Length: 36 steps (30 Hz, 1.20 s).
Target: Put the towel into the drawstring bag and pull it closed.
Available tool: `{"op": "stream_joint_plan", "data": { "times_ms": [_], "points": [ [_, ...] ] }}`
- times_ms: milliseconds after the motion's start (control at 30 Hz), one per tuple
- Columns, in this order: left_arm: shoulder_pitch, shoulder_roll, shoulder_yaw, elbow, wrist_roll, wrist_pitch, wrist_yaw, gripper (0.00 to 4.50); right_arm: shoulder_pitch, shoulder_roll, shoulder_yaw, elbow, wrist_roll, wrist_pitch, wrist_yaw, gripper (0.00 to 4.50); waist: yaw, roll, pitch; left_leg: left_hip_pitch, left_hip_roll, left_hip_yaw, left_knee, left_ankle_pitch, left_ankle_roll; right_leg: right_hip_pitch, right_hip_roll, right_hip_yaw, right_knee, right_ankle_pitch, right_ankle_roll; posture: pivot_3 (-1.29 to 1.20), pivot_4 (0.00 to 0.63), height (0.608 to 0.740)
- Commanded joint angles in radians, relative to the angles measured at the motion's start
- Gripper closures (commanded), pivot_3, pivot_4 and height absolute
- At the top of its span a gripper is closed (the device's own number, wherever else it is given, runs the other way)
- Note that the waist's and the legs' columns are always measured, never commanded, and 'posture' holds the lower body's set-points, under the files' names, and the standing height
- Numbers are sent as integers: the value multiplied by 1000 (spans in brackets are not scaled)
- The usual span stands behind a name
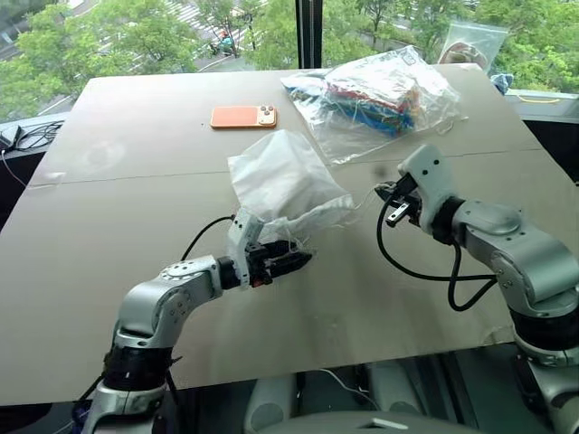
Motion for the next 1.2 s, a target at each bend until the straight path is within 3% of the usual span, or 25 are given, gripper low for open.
{"op": "stream_joint_plan", "data": {
  "times_ms": [33, 200, 233, 367, 533, 600, 700, 800, 967, 1067, 1200],
  "points": [
    [-26, -26, 1, 10, -10, -27, -2, 2058, -6, -13, -35, -47, 3, 3, -9, 4500, -1, 0, 0, 0, 0, 0, 0, 0, 0, 0, 0, 0, 0, 0, 0, 0, 150, 740],
    [-44, -50, 38, 25, -64, 10, 4, 4375, -1, -12, -43, -46, 4, -1, -24, 4500, -2, 0, 0, 0, 0, 0, 0, 0, 0, 0, 0, 0, 0, 0, 0, 0, 150, 740],
    [-44, -49, 43, 25, -71, 16, 3, 4448, -1, -11, -45, -43, 3, -5, -28, 4500, -1, 0, 0, 0, 0, 0, 0, 0, 0, 0, 0, 0, 0, 0, 0, 0, 150, 740],
    [-47, -38, 93, 22, -146, 65, -9, 4448, -20, 18, -77, -10, 0, -23, -60, 4500, -2, 0, 0, 0, 0, 0, 0, 0, 0, 0, 0, 0, 0, 0, 0, 0, 150, 740],
    [-155, 95, 325, 89, -489, 310, -62, 4448, -129, 84, -217, 89, -12, -155, -138, 4500, -5, 0, 1, 0, 1, -1, 2, 0, 0, -1, 1, 0, 3, 0, 0, 0, 150, 740],
    [-313, 146, 435, 210, -669, 360, -5, 4448, -211, 58, -254, 137, -32, -232, -147, 4500, -1, 0, 1, 0, 1, -1, 3, 0, 0, -1, 2, -1, 5, 0, 0, 0, 150, 740],
    [-522, 162, 512, 356, -753, 329, 89, 4448, -299, -31, -214, 206, -114, -347, -125, 4500, 4, 0, 2, -2, 0, -4, 8, 0, 0, 0, 1, -3, 6, 0, 0, 0, 150, 740],
    [-636, 188, 512, 448, -704, 290, 107, 4448, -380, -95, -181, 287, -171, -423, -109, 4500, -6, 0, 1, 2, -2, -2, 9, -1, 1, 5, 0, -1, 3, 0, 1, 0, 150, 740],
    [-678, 263, 452, 553, -536, 191, 21, 4448, -448, -196, -191, 390, -250, -490, -107, 4500, -11, 0, 1, 0, -2, 0, 5, 2, -3, 3, 1, -1, 1, 0, 1, 0, 150, 740],
    [-674, 278, 415, 584, -459, 143, -26, 4448, -441, -233, -209, 372, -247, -475, -88, 4500, -9, 0, 1, -2, -2, 0, 3, 2, -3, 0, 1, 0, 1, 0, 1, 0, 150, 740],
    [-673, 276, 354, 703, -253, -62, -6, 4448, -350, -320, -244, 387, -313, -444, -118, 4500, -1, 0, 1, -1, -2, 1, 1, 2, -3, -1, 0, 0, -1, 0, 1, 0, 150, 740]
  ]
}}
